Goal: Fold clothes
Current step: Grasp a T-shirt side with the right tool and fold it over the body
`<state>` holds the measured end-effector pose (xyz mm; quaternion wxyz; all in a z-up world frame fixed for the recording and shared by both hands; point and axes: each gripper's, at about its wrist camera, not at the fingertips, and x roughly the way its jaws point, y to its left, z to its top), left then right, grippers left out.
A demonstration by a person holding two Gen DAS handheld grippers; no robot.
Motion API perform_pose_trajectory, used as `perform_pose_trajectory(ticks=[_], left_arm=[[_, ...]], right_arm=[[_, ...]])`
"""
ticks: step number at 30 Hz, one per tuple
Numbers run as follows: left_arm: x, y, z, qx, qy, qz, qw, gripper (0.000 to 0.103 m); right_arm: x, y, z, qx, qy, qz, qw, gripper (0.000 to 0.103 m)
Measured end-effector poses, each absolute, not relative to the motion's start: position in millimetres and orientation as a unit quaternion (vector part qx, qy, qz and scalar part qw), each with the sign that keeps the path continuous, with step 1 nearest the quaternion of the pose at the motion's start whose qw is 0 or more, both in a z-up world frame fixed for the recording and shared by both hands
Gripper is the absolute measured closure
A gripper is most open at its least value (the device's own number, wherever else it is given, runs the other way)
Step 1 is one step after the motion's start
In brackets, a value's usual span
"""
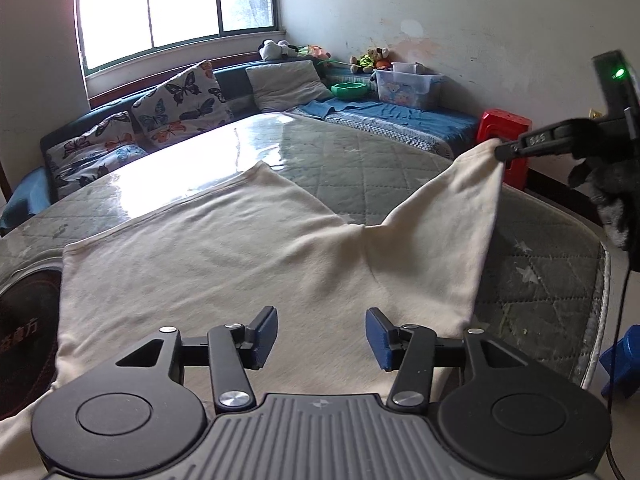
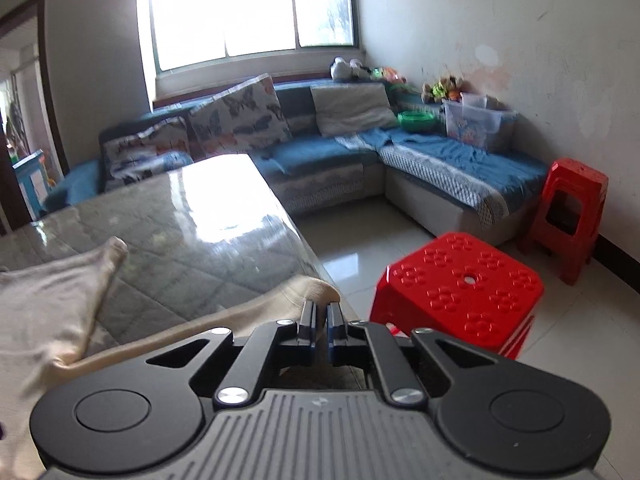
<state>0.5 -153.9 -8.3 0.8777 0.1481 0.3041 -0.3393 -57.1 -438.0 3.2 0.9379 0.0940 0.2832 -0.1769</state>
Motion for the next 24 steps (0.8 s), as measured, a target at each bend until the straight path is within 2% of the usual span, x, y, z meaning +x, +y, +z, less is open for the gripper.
perform_pose_trajectory(ticks=[9,13,24], left_arm=[[-2,-160,-15,0.150,0.305,-0.344,0.875,0.049],[-5,-139,-6,0.129,0.299,-0.334,0.884,0.048],[-10,-52,3,0.074,0.295,-0.254,0.918,0.047]], right_arm=[[-76,-417,59,0.087,0.238,-0.135,0.958,0.099],[-74,-385,90,0.067,0.214,-0.088,0.970,0.099],[-43,-242,122,-0.005,0.204,0.090,0.975,0.099]])
